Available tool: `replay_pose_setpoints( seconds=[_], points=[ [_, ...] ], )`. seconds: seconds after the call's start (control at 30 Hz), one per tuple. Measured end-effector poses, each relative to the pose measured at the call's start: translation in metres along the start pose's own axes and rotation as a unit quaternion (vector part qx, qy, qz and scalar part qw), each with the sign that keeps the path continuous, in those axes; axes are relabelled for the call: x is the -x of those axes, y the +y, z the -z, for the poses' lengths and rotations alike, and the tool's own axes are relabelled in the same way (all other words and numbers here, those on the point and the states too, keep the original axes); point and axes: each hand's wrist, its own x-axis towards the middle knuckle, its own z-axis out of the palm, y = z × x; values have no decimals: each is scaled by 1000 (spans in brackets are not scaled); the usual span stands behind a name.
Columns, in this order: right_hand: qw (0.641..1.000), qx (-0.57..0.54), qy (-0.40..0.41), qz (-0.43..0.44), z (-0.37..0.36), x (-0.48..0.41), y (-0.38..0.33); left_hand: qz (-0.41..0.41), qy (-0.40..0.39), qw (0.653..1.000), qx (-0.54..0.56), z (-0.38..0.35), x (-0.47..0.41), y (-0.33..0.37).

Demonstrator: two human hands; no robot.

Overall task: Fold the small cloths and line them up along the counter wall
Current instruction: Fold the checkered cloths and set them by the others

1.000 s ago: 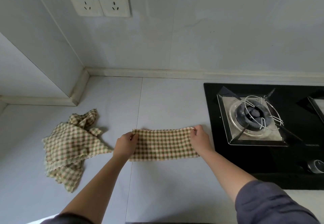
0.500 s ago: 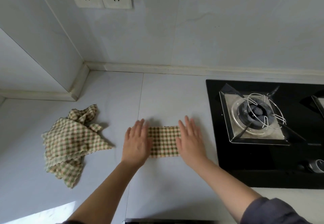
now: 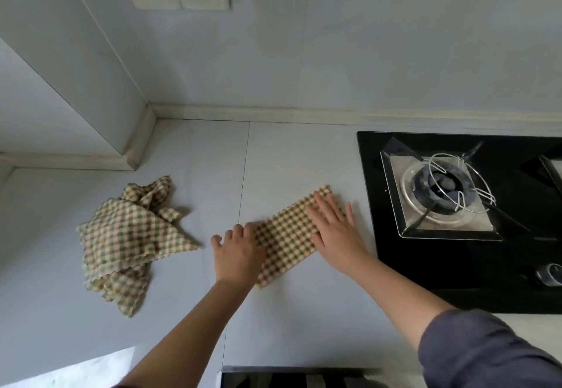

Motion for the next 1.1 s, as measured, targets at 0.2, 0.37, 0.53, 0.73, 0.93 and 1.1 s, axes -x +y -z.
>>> replay_pose_setpoints(
  seconds=[0.2,0.37,0.53,0.73,0.93,1.1],
  points=[
    [999,-31,13,11,-21,52,-14,98,-154,960,214,20,-16,2],
    [994,-86,28,57,-35,64,-35,220,-270,694,630,31,-6,3],
    [981,-194,7,28,-30,48,-47,197,-337,573,720,41,9,3],
    [933,-351,-70,-22,-19,47,-41,80,-52,864,494,5,16,-35],
    [890,-443,-100,-36,-15,50,-33,-227,76,932,273,-22,0,-26],
    [826,-545,-26,-145,-9,49,-28,-287,46,899,329,-4,-11,-6]
  ],
)
